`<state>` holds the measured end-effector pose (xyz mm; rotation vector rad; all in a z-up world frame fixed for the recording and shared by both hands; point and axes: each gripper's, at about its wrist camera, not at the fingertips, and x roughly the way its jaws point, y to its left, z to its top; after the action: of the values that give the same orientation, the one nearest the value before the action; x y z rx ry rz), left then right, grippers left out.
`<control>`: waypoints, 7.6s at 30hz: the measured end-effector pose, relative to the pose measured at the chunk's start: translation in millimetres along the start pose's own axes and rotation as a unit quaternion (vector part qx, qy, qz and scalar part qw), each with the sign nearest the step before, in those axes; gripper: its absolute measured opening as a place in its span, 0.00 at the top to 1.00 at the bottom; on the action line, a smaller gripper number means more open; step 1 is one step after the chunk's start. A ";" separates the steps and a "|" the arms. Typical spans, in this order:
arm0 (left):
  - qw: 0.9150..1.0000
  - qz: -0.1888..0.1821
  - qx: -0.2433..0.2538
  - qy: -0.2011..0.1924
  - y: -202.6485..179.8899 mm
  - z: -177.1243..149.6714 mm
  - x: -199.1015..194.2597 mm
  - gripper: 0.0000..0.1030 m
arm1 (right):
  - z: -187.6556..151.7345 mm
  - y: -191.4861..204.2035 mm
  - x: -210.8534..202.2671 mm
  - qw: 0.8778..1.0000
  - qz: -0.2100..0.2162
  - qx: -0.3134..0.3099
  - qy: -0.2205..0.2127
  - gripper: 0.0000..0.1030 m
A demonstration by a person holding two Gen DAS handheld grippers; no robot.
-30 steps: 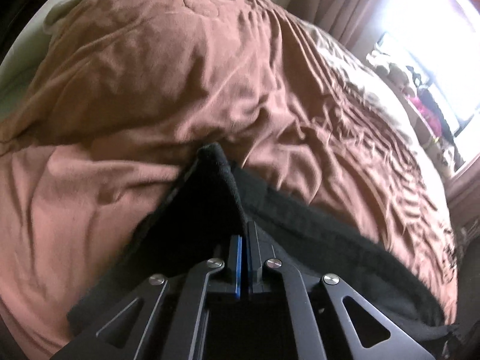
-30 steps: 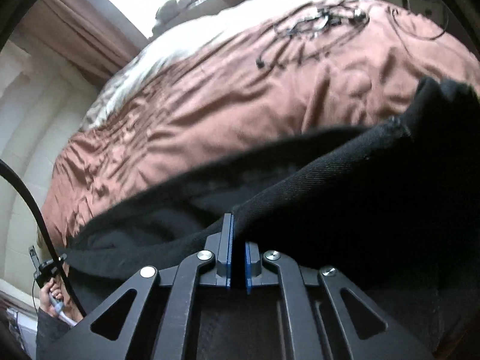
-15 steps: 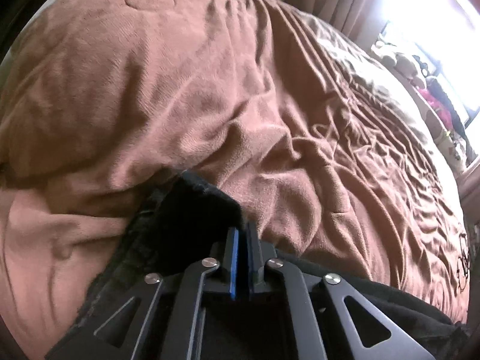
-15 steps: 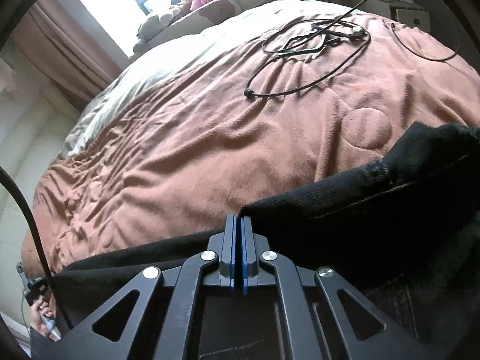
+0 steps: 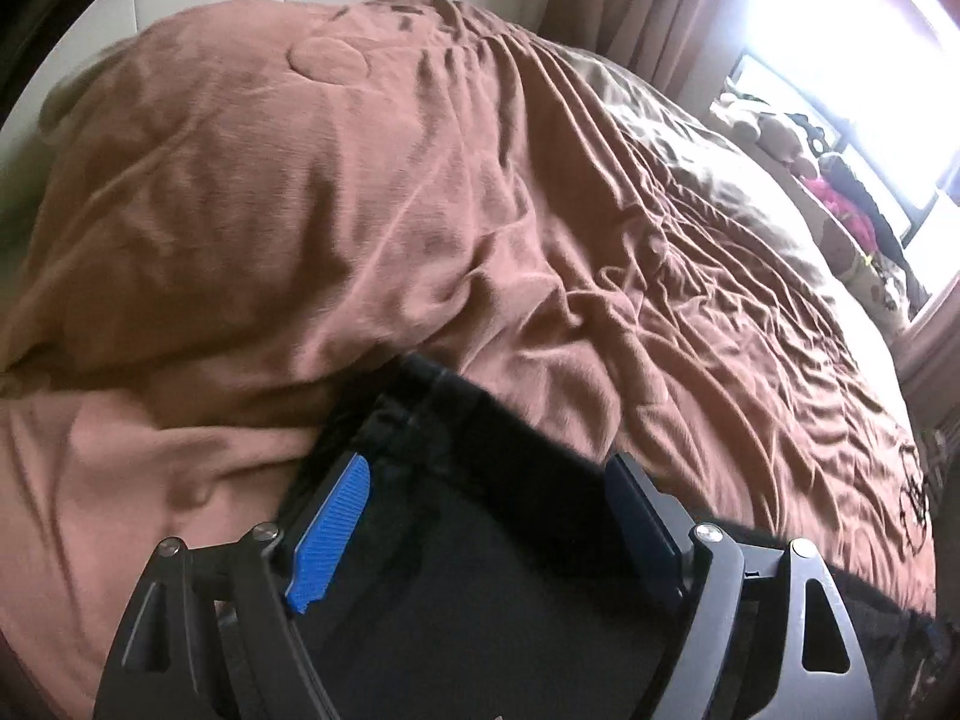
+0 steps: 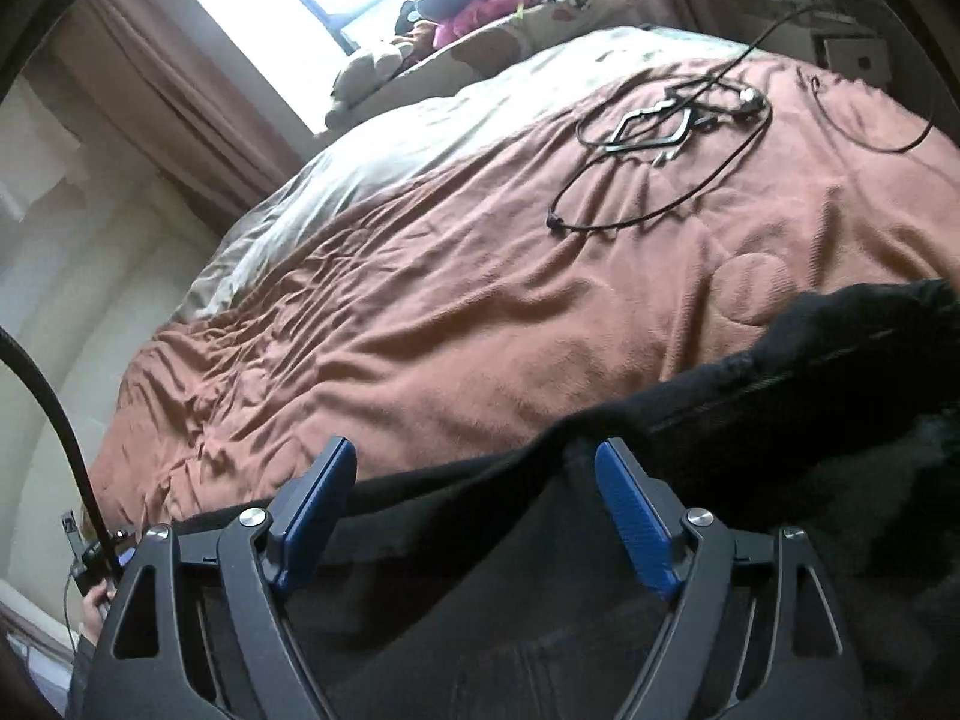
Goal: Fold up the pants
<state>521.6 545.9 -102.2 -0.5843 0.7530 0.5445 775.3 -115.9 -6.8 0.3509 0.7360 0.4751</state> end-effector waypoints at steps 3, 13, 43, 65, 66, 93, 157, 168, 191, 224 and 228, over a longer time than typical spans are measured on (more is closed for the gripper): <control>1.000 -0.003 0.005 0.000 7.6 -6.0 -18.7 0.20 | -7.0 -8.7 -24.1 1.000 -0.009 -0.012 -0.002 0.21; 1.000 0.000 0.009 -0.007 42.0 -43.3 -93.8 0.25 | -33.7 -35.1 -115.6 1.000 -0.025 -0.013 -0.012 0.21; 0.995 -0.054 -0.081 0.035 92.9 -144.1 -127.0 0.34 | -129.6 -145.6 -262.1 0.994 -0.048 0.096 -0.015 0.23; 0.982 -0.102 -0.152 0.038 101.1 -155.4 -67.3 0.37 | -122.6 -172.2 -197.1 0.987 -0.003 0.159 0.001 0.29; 0.982 -0.102 -0.156 0.033 101.9 -154.7 -66.6 0.42 | -123.2 -173.5 -196.5 0.987 -0.001 0.160 -0.002 0.29; 0.989 -0.026 -0.142 -0.042 87.7 -125.9 -75.8 0.94 | -120.2 -158.5 -187.9 0.988 0.001 0.144 -0.053 0.87; 0.984 -0.040 -0.154 0.082 220.7 -275.3 -236.0 0.73 | -288.2 -170.8 -449.4 0.984 -0.043 0.169 0.041 0.66; 0.989 -0.004 -0.139 0.053 236.3 -253.8 -281.7 0.71 | -302.7 -171.3 -493.6 0.981 -0.109 0.158 0.040 0.43; 0.993 -0.080 -0.046 0.074 72.9 -206.9 -232.6 0.58 | -210.3 -50.2 -432.0 0.990 -0.095 -0.101 0.022 0.43; 0.973 -0.088 0.024 0.211 -94.0 -227.8 -102.3 0.58 | -167.5 70.7 -157.0 0.940 0.020 -0.302 0.155 0.43; 0.971 -0.072 0.030 0.228 -102.5 -232.7 -92.6 0.58 | -167.4 77.9 -134.8 0.932 0.031 -0.318 0.172 0.43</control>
<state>422.1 297.2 -139.9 -0.7126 1.1474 0.2516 547.4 -98.5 -11.7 -0.3280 0.8652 0.8150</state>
